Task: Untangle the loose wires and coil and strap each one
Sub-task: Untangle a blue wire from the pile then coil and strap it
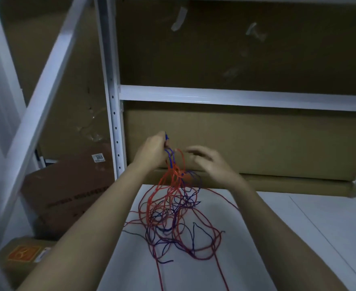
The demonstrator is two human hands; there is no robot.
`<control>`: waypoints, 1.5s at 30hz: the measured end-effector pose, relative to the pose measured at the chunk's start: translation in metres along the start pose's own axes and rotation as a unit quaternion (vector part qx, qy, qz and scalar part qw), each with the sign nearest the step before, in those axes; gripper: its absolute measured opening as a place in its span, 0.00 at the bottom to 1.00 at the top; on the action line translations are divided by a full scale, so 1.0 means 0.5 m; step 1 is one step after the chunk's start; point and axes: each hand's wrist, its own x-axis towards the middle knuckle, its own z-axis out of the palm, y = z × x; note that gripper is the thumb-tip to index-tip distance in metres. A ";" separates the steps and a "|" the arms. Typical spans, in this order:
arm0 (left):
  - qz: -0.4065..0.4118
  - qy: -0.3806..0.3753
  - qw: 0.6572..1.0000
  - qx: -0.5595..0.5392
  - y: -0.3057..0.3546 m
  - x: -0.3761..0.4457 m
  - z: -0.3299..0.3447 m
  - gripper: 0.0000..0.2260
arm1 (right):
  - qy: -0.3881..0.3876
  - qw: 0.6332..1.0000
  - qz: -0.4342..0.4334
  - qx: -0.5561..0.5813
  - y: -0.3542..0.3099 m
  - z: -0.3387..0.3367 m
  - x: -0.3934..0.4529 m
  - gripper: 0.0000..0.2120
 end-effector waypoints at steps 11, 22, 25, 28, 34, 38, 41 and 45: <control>0.001 -0.120 0.986 0.118 -0.029 -0.009 -0.025 0.21 | 0.045 0.971 0.109 -0.208 0.135 0.006 0.007 0.15; -0.016 -0.191 0.981 -0.042 0.069 -0.011 -0.040 0.20 | -0.047 0.997 -0.019 -0.063 0.049 0.025 0.020 0.05; -0.053 -0.149 0.964 -0.215 0.090 -0.001 -0.076 0.17 | -0.005 0.999 0.004 -0.054 0.073 -0.009 0.027 0.07; -0.099 -0.103 0.926 -0.349 0.103 0.012 -0.109 0.17 | -0.027 0.986 0.083 -0.139 0.120 -0.028 0.021 0.11; -0.159 -0.142 0.938 -0.273 0.120 0.011 -0.090 0.13 | -0.024 0.997 0.039 -0.069 0.053 -0.037 0.036 0.20; -0.204 -0.184 0.875 -0.399 0.123 0.021 -0.089 0.16 | -0.098 0.993 0.009 0.065 0.006 -0.014 0.036 0.07; -0.209 -0.250 0.784 -0.528 0.112 0.017 -0.102 0.22 | 0.114 0.983 0.023 0.143 0.013 -0.022 0.045 0.13; -0.174 -0.206 0.678 -0.683 0.119 0.005 -0.093 0.16 | 0.100 0.994 0.007 0.048 0.028 0.002 0.050 0.15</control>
